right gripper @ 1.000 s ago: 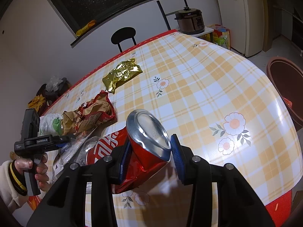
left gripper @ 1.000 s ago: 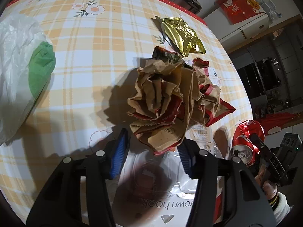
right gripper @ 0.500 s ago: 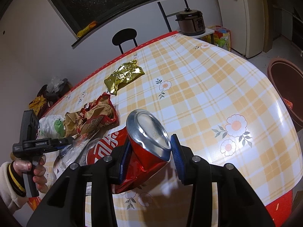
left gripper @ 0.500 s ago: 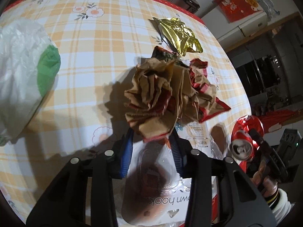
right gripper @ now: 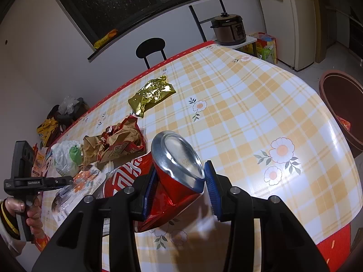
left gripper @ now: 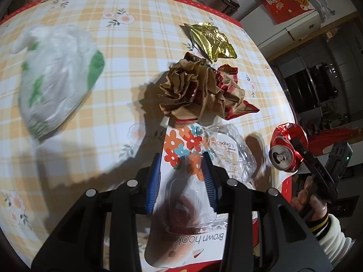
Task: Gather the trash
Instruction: 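Grasp the clear plastic packaging with the left gripper while the right holds the can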
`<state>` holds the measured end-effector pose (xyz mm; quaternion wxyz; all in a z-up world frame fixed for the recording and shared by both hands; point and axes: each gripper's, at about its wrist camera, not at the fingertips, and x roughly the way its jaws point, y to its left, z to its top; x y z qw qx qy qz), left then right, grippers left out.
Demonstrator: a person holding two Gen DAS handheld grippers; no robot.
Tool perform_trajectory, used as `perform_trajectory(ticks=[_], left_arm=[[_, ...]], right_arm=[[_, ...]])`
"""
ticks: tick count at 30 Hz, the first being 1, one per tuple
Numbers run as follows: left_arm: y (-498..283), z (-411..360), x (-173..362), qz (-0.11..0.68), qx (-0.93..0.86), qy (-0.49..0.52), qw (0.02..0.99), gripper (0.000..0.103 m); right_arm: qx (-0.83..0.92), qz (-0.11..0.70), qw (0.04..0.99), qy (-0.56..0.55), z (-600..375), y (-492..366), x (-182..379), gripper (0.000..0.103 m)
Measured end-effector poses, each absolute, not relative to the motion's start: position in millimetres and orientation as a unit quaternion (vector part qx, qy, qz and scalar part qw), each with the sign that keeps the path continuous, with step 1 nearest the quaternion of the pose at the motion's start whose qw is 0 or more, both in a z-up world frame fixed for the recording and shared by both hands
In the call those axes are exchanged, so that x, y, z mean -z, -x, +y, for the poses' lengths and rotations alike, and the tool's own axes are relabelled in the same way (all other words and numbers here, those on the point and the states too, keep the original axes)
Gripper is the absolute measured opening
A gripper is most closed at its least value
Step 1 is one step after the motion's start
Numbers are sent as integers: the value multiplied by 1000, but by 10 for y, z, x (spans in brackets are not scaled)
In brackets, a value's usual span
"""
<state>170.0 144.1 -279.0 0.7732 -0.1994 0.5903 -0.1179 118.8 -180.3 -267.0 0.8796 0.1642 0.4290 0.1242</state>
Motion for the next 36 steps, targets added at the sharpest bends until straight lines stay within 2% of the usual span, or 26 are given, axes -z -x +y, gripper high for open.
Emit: perform_trajectory(ticks=[9,20,36], left_arm=[[-1294,1581,2703,578,94,203,785,38],[-811,1766,2420,525,61,193,827,38],[-550,1919,1970,453,65,197,867,38]], right_arm=[[-125,427,880,-164,-1794,-1148,2647,41],[-125,418,886,-157,-1733,-1025,2501,41],[-119,388,904,-132,-1661,-792,2113,41]])
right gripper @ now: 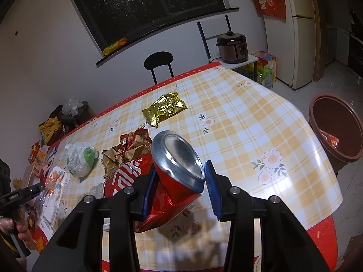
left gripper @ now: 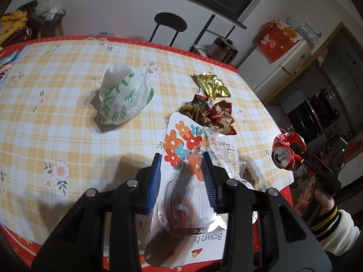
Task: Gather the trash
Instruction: 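Grasp the clear plastic packaging with the left gripper while the right holds the can, then carry the crushed red can over the brown bin and open the right gripper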
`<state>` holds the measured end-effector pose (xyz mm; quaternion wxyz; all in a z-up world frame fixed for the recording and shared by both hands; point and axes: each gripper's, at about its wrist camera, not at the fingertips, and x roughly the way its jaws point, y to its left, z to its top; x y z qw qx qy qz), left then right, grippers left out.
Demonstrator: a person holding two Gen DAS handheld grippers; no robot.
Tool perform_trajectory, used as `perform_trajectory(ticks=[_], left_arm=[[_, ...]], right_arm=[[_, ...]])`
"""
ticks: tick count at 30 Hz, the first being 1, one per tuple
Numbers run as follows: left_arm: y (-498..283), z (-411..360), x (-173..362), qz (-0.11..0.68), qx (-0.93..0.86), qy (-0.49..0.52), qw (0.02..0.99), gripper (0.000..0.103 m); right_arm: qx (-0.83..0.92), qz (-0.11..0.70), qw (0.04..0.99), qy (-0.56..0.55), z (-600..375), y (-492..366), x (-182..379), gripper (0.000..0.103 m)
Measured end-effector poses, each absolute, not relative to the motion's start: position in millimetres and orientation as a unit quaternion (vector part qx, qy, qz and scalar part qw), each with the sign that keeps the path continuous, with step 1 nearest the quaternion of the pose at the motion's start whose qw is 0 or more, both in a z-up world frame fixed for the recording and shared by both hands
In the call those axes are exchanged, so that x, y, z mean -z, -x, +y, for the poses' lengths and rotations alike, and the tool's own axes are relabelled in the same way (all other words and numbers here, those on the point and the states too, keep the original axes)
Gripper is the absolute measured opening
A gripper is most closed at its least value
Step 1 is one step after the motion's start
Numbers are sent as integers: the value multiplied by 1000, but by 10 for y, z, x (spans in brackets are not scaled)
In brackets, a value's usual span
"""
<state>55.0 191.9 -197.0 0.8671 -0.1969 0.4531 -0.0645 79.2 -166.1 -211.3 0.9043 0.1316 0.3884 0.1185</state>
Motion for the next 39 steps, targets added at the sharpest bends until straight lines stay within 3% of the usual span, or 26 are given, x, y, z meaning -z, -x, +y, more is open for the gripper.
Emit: perform_trajectory(ticks=[22,39], left_arm=[[-706,1294,1791,432,67,193,879,38],[-1336,-202,1645,432,72,206,875,38]], right_arm=[[-112,381,909,-126,-2343,-835,2012,41],[-52,383,906,-174,-4351,-1493,2262,41]])
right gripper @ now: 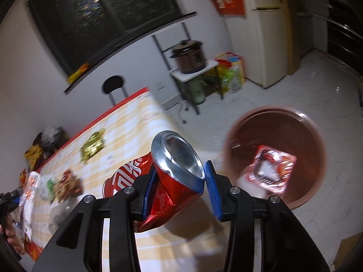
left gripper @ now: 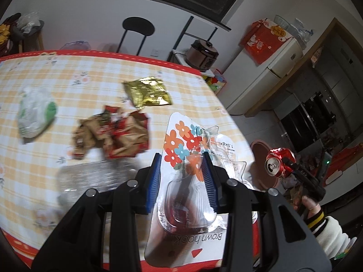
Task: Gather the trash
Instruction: 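Carry the crushed red can over the brown bin and open the right gripper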
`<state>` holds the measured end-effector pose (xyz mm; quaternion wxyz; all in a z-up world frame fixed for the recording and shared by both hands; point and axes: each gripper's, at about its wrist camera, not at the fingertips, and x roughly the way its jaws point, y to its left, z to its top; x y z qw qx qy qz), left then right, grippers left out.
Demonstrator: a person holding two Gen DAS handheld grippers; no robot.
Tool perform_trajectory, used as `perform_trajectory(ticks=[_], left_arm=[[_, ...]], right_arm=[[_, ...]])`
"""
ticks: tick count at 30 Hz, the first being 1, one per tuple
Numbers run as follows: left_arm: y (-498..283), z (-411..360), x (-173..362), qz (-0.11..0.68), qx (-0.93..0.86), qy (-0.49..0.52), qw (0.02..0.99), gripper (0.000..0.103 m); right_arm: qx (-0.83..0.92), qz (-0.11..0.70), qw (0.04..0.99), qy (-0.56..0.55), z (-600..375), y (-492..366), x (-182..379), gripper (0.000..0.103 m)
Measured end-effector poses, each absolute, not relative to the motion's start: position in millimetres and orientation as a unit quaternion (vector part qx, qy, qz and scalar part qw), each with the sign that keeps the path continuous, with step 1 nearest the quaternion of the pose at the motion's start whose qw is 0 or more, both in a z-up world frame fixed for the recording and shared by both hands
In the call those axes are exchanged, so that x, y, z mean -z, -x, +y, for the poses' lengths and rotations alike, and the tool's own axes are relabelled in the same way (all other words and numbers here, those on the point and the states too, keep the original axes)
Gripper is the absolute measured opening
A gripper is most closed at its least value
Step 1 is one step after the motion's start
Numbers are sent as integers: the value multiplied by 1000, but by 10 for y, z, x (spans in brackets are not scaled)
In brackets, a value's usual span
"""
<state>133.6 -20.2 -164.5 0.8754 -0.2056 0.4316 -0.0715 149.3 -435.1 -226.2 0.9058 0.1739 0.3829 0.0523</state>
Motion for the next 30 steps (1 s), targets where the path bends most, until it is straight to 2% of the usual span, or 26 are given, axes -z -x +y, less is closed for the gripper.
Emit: perform_trajectory(ticks=[8,16,23,27,30], left_arm=[[-1651,-855,1682,433,88,200,875,38],[-1842,-1225,1744,443,100,187,871,38],[-1919,-1384,1764,447,110,182,869,38],[-1973,-1470,1768,448,120,179,867,38],[-2005,-1533,1767,449,128,176,867,38]], right_arm=[[18,401,902,-159,-5241,-1785,2434,41],[52,422,891,-158,-5646,-1951,2584,42],[63,417,895,-148,-5709,-1925,2541,67],[65,409,898,-147,-5712,-1874,2450,74],[62,404,901,-142,-5698,-1839,2368,91]])
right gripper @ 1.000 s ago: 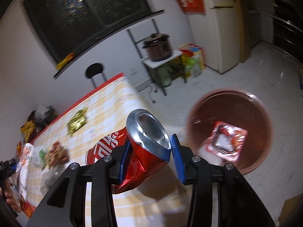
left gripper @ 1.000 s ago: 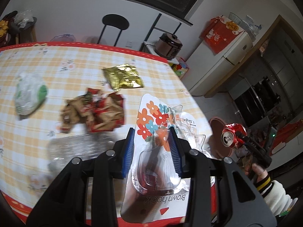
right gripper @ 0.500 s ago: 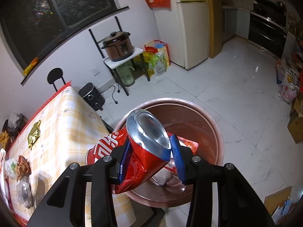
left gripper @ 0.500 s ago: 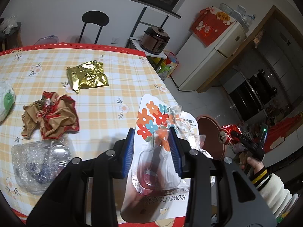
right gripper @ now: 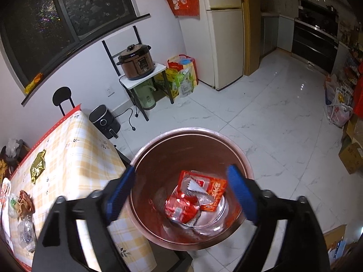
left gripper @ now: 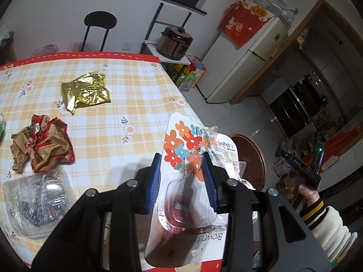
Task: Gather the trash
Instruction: 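Carry the crushed red can over the brown bin and open the right gripper, then move the left gripper over the bin and release the clear packaging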
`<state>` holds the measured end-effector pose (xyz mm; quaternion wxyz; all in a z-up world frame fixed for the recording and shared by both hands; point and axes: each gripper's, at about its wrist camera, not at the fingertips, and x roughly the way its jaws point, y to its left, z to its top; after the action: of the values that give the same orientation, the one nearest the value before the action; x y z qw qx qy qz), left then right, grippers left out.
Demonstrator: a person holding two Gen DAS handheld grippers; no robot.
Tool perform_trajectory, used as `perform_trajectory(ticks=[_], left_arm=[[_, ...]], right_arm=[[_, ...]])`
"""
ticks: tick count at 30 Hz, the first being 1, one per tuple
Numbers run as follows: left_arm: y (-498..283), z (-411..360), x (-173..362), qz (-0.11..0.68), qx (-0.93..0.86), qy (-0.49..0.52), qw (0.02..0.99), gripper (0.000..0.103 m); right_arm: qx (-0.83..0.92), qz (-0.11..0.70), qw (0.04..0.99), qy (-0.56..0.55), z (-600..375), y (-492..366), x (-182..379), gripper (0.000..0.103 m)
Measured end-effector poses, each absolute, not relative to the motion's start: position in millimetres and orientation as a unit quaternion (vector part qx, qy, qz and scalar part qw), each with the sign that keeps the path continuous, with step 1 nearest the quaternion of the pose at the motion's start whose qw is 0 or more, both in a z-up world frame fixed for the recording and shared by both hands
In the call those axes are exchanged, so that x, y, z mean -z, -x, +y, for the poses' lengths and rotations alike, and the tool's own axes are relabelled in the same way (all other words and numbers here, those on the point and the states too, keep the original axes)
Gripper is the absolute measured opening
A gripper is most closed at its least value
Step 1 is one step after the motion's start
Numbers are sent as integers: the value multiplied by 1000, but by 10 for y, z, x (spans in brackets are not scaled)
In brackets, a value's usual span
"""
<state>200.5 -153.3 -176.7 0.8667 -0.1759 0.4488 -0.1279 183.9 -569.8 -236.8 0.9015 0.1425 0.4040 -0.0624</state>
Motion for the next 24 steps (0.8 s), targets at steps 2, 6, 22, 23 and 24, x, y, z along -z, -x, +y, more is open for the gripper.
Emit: perform_trajectory(ticks=[2,6,22,23,24], left_arm=[[-2032,-1582,1773,450,132,173,866,38],[-2101,-1683,1790,455,141,169,863,38],[-2818,-2925,2090,491,223,137,831,39],[-2883,-3073,2135,491,228,131,830,39],[-2933,-3193,2176,493,234,128,828,39]], right_arm=[[56,403,903,-138,-5661,-1839,2330,98],[49,401,907,-123,-5600,-1791,2224,98],[69,384,908,-152,-5923,-1476,1905,98],[72,387,907,-152,-5977,-1440,1896,98],[75,388,906,-152,-6012,-1430,1901,98]])
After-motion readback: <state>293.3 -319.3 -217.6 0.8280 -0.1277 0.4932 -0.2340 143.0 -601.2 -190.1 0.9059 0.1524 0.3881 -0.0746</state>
